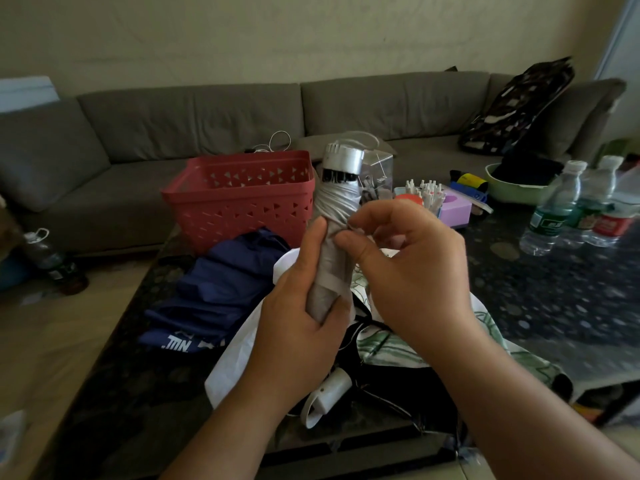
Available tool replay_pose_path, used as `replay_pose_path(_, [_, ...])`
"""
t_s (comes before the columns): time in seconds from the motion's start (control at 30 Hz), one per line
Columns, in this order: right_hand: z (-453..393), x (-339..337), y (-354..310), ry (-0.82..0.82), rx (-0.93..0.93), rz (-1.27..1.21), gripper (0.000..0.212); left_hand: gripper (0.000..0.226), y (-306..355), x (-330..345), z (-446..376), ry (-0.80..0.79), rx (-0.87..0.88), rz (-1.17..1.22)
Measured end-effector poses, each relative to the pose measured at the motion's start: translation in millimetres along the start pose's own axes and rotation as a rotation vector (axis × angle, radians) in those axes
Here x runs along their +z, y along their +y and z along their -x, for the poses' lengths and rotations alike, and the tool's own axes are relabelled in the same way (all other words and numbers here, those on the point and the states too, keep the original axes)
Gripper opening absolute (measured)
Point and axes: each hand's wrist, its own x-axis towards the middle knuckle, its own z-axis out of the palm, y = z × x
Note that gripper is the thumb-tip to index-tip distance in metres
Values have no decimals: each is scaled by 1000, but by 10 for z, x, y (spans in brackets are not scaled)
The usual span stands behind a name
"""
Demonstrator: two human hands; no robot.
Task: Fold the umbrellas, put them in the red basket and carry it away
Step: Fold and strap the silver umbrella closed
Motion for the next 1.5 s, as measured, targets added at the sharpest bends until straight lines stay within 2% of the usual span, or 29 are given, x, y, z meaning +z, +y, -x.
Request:
replay_pose_path(0.17, [-127, -84, -8, -134, 327, -539, 19, 111, 4, -27, 20, -64, 35, 22])
replay_pose_path(0.23, [-145, -96, 8, -186, 373, -693, 19, 104, -5, -35, 38, -91, 36, 62])
replay_pose_path(0.3, [-150, -78, 45, -203, 382, -739, 20, 100, -14, -42, 37, -107, 11, 94])
replay_pose_path(0.37, [-140, -52, 91, -188, 346, -664, 22, 98, -6, -48, 18, -127, 9, 80])
replay_pose_path(0.47, [-112, -47, 125, -125, 168, -342, 25, 101, -26, -36, -6, -94, 10, -13])
replay_pose_path(0.6, [-87, -53, 105, -126, -20, -102, 14, 102, -87, 3, -13, -39, 25, -127])
replay_pose_path(0.67, [-85, -41, 110, -120, -42, 7, 16, 101, -106, 14, -7, -13, 75, -214])
replay_pose_path(0.77, [-100, -26, 135, -120, 35, 69, 21, 99, -139, 21, 1, 16, 120, -300])
replay_pose_path(0.97, [-133, -30, 151, -182, 162, -61, 26, 108, -133, 12, 2, 38, 152, -346])
replay_pose_path(1.17, [-195, -79, 254, -185, 251, -172, 32, 123, -124, 41, 19, 101, 109, -330])
replay_pose_path(1.27, [-138, -32, 266, -183, 279, -231, 27, 125, -149, 61, 42, 141, 94, -369])
replay_pose_path(1.43, [-17, 42, 210, -88, 338, -398, 14, 101, -119, 67, 51, 205, 130, -464])
replay_pose_path(1.5, [57, 75, 211, -50, 401, -495, 27, 88, -101, 54, 38, 226, 156, -548])
